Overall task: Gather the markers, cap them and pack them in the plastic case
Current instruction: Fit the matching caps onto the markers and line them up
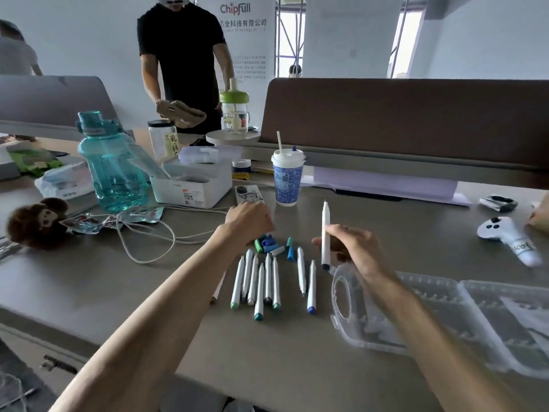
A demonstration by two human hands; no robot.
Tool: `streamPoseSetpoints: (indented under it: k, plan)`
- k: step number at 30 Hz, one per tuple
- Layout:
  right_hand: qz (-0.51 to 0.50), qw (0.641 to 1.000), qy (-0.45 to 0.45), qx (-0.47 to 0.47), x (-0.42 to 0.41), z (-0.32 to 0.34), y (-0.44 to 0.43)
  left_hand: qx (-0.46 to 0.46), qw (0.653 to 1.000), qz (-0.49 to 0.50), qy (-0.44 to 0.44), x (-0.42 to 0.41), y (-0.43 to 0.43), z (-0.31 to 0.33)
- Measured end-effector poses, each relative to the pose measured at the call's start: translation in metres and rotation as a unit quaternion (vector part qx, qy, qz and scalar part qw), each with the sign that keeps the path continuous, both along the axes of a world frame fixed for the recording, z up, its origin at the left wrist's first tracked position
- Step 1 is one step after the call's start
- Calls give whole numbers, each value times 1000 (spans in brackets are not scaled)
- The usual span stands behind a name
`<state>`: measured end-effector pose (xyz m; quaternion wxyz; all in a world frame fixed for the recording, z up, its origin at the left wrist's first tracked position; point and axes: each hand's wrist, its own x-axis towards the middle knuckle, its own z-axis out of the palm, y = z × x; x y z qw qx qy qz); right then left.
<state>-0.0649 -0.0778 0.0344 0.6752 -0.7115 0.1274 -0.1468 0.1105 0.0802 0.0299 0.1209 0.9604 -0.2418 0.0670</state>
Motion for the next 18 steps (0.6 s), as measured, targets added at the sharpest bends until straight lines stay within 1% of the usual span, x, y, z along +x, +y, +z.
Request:
streamPoseSetpoints:
  k: [2,5,10,12,15,18]
  plan:
    - [-7,1000,-4,5,1,1,-2,43,999,5,23,5,-7,-1]
    - [-9,1000,-4,14,2,1,-5,68,996,19,46,7,-11,-3]
    - [0,1000,-13,13,3,1,-4,94,994,41,43,6,-13,-5]
    - [2,1000,-16,8,3,2,-3,91,994,42,53,6,-14,-8]
    - [6,1000,-20,10,0,4,-4,50,996,33,68,4,-16,-10]
    - [1,1000,-22,18,-2,6,-6,33,997,17,60,4,-15,-12]
